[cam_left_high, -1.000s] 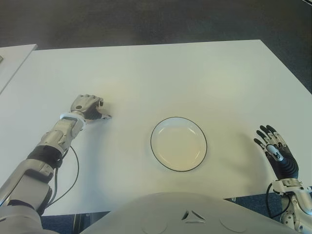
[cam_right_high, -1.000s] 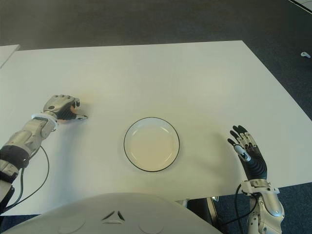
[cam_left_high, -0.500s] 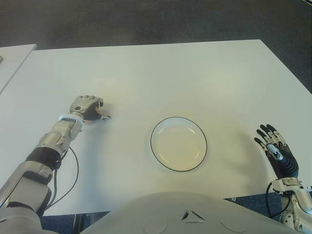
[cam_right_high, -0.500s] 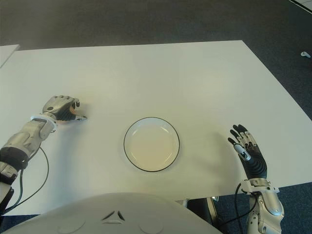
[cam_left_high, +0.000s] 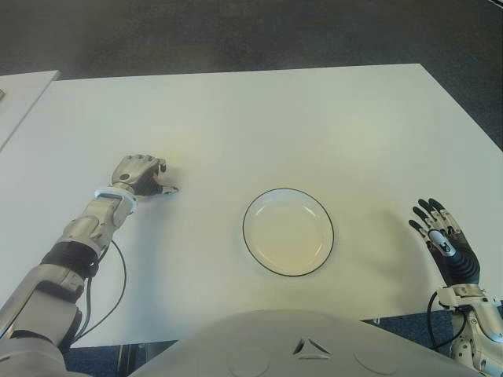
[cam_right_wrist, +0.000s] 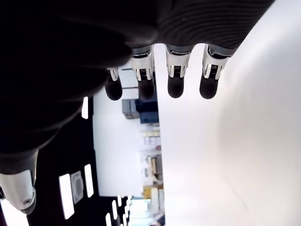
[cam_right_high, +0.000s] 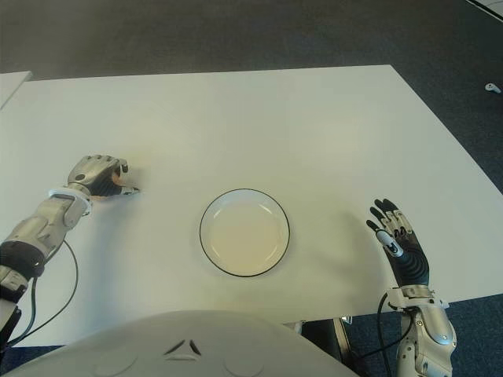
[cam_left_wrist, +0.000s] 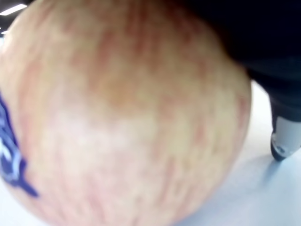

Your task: Put the apples into the plate.

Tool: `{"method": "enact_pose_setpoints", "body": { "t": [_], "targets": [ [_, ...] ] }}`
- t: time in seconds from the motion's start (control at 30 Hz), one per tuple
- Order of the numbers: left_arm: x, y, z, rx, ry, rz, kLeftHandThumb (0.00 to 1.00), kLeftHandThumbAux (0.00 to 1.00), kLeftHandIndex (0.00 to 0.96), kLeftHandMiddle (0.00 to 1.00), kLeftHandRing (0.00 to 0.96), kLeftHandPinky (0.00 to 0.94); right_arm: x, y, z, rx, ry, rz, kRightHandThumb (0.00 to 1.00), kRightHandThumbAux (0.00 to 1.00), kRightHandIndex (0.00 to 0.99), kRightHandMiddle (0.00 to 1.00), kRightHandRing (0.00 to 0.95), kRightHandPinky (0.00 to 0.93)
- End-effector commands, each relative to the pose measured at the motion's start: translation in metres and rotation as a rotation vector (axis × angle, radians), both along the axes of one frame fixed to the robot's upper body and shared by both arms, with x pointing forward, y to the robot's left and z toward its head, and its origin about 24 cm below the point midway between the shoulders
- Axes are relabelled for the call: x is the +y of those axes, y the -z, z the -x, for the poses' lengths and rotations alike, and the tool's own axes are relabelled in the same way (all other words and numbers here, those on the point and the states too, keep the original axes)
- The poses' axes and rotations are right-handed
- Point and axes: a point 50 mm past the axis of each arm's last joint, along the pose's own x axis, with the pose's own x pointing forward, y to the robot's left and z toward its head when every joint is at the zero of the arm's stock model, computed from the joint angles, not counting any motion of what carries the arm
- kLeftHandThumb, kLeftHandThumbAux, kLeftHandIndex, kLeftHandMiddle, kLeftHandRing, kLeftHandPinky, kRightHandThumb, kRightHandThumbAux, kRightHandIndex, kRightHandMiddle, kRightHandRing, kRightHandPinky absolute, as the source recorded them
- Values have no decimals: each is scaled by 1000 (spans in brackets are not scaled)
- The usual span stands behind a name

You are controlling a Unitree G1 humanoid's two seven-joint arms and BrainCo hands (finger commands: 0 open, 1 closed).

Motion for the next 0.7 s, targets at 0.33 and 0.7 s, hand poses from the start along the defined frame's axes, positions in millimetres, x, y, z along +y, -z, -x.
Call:
{"method": "enact_pose_setpoints", "body": {
  "t": [0.33, 0.7],
  "targets": [
    [3, 26, 26, 151, -2, -146, 234, 263, 7, 5, 4, 4, 6, 3, -3, 14, -12, -18, 78, 551, 49, 43, 31, 69],
    [8, 24, 27, 117, 40, -215, 213, 226, 0, 0, 0, 0, 8, 4, -4, 16, -20, -31, 85, 545, 44, 40, 32, 73]
  ]
}}
